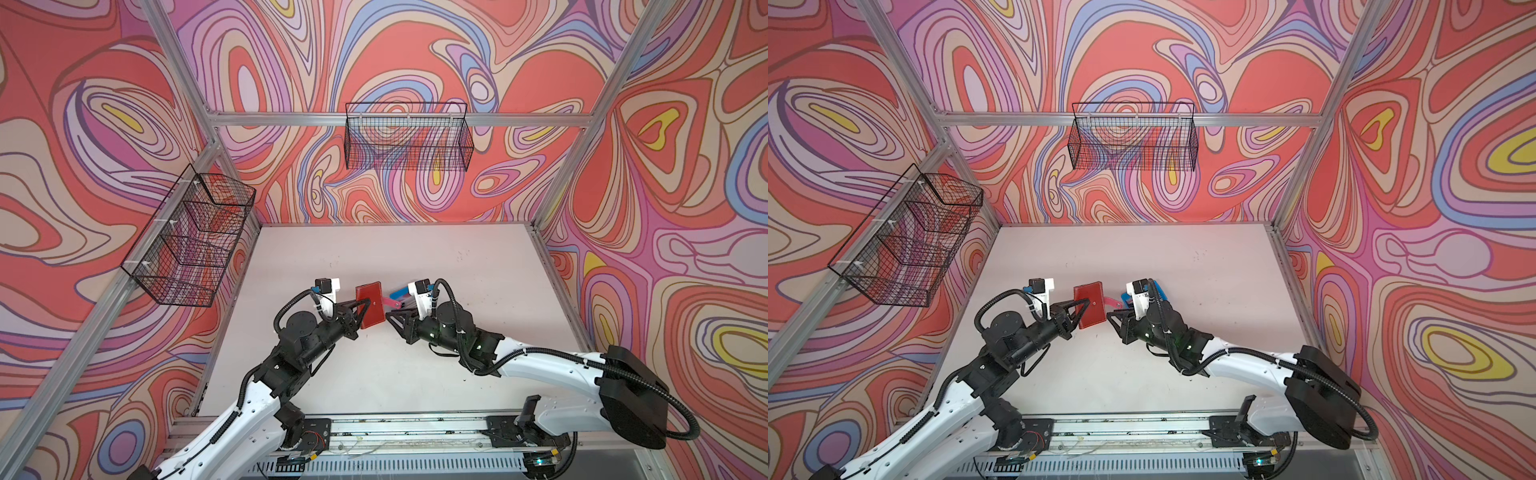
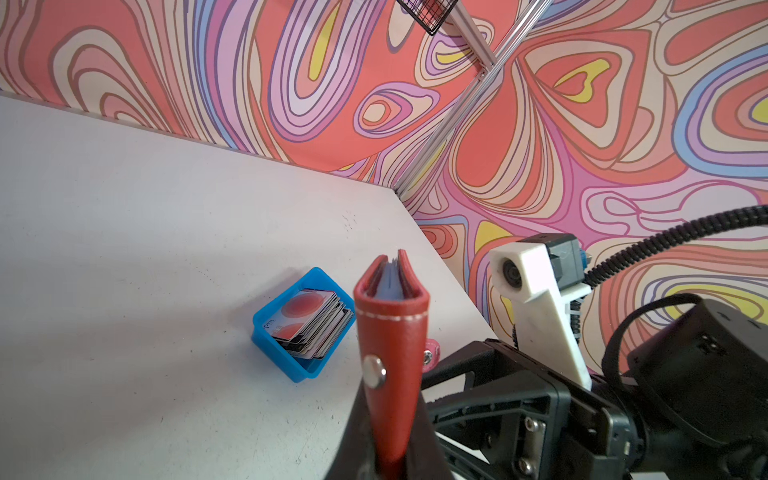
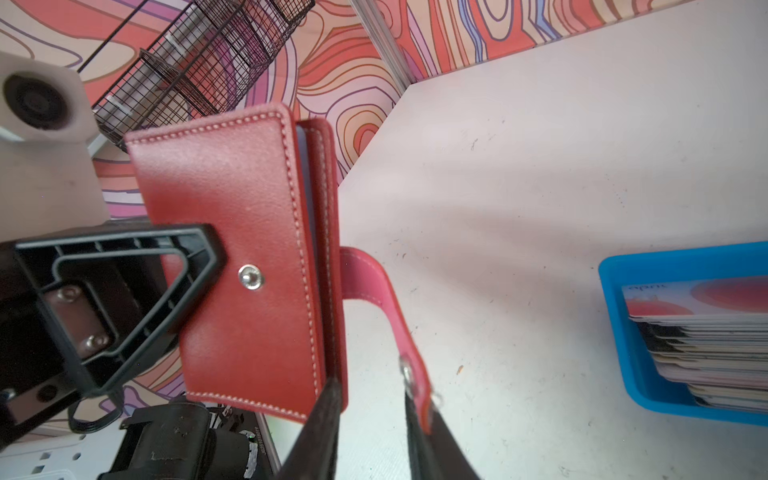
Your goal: Put the credit cards into the card holder
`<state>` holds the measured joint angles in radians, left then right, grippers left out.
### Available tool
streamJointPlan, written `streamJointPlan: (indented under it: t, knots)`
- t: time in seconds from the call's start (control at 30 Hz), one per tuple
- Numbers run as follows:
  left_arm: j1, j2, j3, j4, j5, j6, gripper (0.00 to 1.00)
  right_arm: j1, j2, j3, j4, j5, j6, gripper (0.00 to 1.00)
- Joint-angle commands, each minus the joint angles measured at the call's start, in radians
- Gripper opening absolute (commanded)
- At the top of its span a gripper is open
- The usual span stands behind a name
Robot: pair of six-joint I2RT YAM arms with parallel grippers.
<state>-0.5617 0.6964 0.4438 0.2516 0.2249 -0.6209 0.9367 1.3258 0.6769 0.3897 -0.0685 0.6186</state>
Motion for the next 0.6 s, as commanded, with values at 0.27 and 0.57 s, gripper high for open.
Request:
streamJointPlan:
  t: [0.27,0.57]
  knots:
    - [0.005,0.000,0.007,0.054,0.026,0.010,0.00,0.002,-0.019,-0.036,0.085,-0.056,0.003,0.29]
    - [0.005,-0.004,0.006,0.052,0.022,0.013,0.00,0.002,-0.084,-0.093,0.172,-0.094,0.003,0.33]
